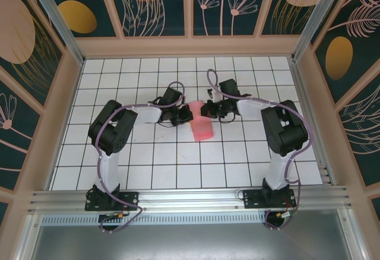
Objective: Fold a paper plane with a square sheet of paper (pick it up from the middle)
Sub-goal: Fold the square sheet of paper in half at the center of the table.
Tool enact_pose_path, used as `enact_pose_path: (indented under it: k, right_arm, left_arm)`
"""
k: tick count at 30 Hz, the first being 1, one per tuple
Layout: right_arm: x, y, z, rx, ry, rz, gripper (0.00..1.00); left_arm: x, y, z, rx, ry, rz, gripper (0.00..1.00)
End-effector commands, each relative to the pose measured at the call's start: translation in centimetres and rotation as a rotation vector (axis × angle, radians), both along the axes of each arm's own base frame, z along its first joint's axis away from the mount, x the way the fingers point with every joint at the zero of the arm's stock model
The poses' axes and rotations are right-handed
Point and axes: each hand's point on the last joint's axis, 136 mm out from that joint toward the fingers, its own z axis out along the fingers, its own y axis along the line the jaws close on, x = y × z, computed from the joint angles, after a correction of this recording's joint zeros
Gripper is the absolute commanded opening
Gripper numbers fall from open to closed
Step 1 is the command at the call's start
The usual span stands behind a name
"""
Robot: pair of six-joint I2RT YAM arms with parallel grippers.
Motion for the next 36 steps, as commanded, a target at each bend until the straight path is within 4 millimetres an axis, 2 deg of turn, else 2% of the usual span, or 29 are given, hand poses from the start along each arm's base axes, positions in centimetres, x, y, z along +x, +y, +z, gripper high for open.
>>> enact_pose_path:
  k: [1, 7, 12, 15, 19, 25, 27, 33, 36]
  right_arm:
    - [0.9, 0.3, -1.4, 0.008, 0.034, -0.019, 0.00]
    - [1.7, -0.5, -4.0, -0.041, 0.064, -0.060, 0.00]
    - [2.9, -3.2, -5.5, -0.087, 0.073, -0.167, 0.00]
    - [3.6, -5.2, -5.5, -0.081, 0.075, -0.242, 0.00]
    - [4.7, -6.9, -4.3, -0.078, 0.046, -0.317, 0.00]
    - [5.2, -4.7, 1.5, 0.036, -0.084, -0.259, 0.00]
    - [4.8, -3.5, 2.4, 0.059, -0.103, -0.212, 0.00]
    - [4.0, 0.0, -0.1, 0.032, -0.029, -0.106, 0.00]
    - [4.5, 0.8, -1.3, 0.016, -0.014, -0.097, 0.00]
  left_arm:
    - [-3.5, 5.4, -7.8, 0.261, 0.164, 0.070, 0.00]
    - [-3.6, 5.5, -7.9, 0.264, 0.167, 0.070, 0.00]
    - [-3.7, 6.2, -8.0, 0.305, 0.162, 0.076, 0.00]
    - [-4.0, 6.7, -8.5, 0.320, 0.169, 0.080, 0.00]
    - [-4.3, 7.0, -9.0, 0.331, 0.177, 0.084, 0.00]
    - [-4.2, 6.9, -9.0, 0.328, 0.172, 0.082, 0.00]
    - [-4.2, 6.8, -9.0, 0.326, 0.173, 0.081, 0.00]
    - [-4.1, 6.8, -8.9, 0.324, 0.173, 0.080, 0.00]
    - [-4.2, 6.7, -8.9, 0.322, 0.174, 0.081, 0.00]
